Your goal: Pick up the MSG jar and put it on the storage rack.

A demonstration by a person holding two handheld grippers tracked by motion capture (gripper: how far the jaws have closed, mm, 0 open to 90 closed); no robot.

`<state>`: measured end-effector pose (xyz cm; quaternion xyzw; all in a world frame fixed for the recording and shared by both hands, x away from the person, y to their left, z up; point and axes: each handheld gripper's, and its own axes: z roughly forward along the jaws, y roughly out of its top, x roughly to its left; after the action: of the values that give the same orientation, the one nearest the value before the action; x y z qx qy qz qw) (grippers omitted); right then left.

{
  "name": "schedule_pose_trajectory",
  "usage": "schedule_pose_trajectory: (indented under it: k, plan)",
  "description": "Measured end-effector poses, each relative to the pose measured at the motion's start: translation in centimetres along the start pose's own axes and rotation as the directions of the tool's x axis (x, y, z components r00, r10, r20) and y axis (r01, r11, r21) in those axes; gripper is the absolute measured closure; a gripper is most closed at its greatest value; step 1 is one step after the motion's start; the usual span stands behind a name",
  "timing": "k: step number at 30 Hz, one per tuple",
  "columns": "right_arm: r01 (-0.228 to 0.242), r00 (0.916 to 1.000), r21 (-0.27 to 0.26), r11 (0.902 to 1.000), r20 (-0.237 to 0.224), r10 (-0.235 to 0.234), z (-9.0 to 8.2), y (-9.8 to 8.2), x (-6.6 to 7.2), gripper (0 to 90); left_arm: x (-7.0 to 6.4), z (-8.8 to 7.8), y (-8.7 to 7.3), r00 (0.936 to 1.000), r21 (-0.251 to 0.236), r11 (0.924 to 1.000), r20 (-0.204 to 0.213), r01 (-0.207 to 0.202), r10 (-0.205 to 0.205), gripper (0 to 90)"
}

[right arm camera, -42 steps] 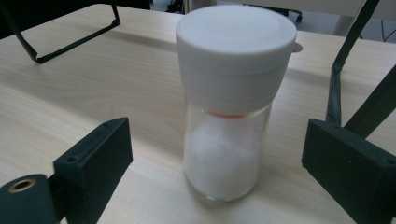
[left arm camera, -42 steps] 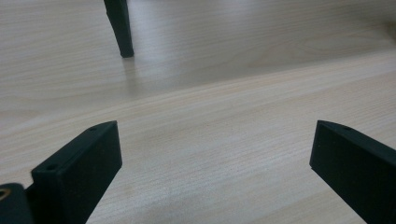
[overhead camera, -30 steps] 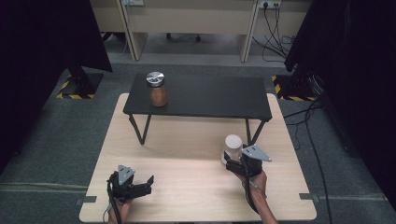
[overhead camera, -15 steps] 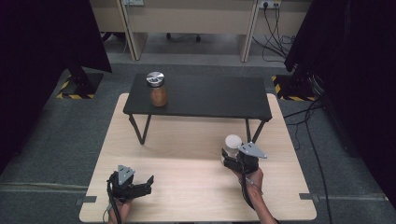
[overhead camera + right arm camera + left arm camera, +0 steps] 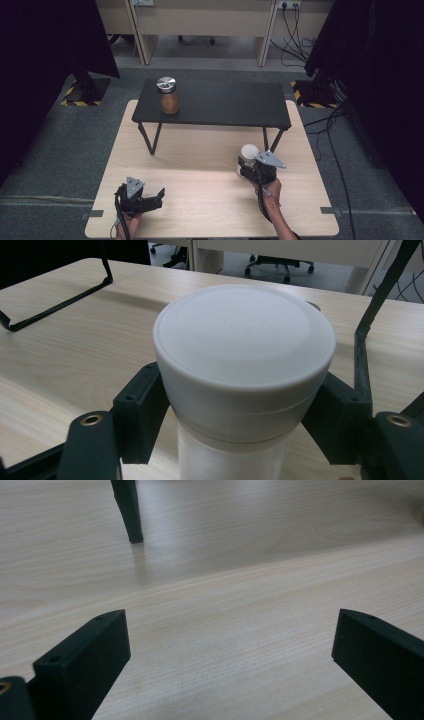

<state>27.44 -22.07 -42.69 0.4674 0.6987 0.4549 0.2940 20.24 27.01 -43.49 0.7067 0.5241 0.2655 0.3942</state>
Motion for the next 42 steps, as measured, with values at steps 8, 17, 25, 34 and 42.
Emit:
schedule_pose_trajectory:
  k: [8,17,25,34,42]
  plan:
    - [0.004,1.0,-0.004,1.0,0.0,-0.004,0.1,0.0,0.0,34.4,0.0,0.0,0.0,1.0,0.001,1.0,0.0,0.0,0.0,1.4]
    - [0.005,0.9999,0.006,1.0,0.009,-0.006,0.1,0.2,0.2,34.8,0.0,0.1,0.0,1.0,0.001,1.0,0.003,0.001,-0.001,1.5]
    - [0.017,0.9998,0.012,0.9998,-0.013,-0.017,-0.2,0.8,0.6,34.9,0.1,0.0,0.0,1.0,-0.002,1.0,0.006,0.004,-0.004,1.4]
    - [0.06,0.9961,0.003,0.9982,-0.065,-0.06,-1.5,3.1,1.4,34.9,0.1,-0.1,0.0,1.0,-0.006,1.0,0.008,0.005,-0.005,1.5]
    - [0.099,0.9878,-0.008,0.9951,-0.12,-0.099,-2.6,5.3,2.0,34.9,0.1,-0.1,0.0,1.0,-0.007,1.0,0.008,0.006,-0.006,1.4]
